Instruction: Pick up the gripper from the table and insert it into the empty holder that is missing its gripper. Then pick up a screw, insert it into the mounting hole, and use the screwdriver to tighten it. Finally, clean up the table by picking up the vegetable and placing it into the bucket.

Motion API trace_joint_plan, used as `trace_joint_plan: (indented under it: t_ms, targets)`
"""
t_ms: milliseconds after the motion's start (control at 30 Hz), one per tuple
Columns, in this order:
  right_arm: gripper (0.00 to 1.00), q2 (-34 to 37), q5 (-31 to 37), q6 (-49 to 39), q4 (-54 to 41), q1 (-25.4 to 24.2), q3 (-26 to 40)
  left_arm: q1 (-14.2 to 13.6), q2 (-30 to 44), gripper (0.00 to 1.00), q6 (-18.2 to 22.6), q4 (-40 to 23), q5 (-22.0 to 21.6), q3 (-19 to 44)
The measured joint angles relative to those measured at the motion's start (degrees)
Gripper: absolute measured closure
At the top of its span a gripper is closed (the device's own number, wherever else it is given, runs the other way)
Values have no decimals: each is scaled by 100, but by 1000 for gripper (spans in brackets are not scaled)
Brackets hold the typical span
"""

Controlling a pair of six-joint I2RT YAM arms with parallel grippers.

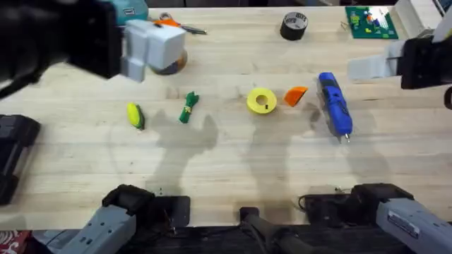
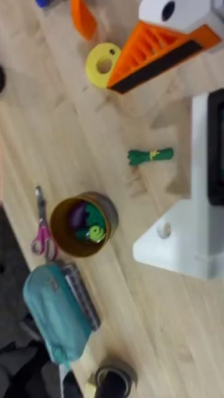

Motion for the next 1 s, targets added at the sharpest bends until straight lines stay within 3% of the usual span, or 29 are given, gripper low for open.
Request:
trace_joint_plan:
  t_ms: [133,400,667,1000]
  targets:
    - [6,0,0,0,0,0,0,341,-594,15,75,584,38,-677]
    - [6,0,0,0,0,0,0,829,-1734,15,133,2575,600,-2656]
    - [6,0,0,0,-2,0,0,1033,-2850,15,147,4138,1787,-4393]
    - [6,0,0,0,0,0,0,1051,-3513,15,155,5312,3527,-5882]
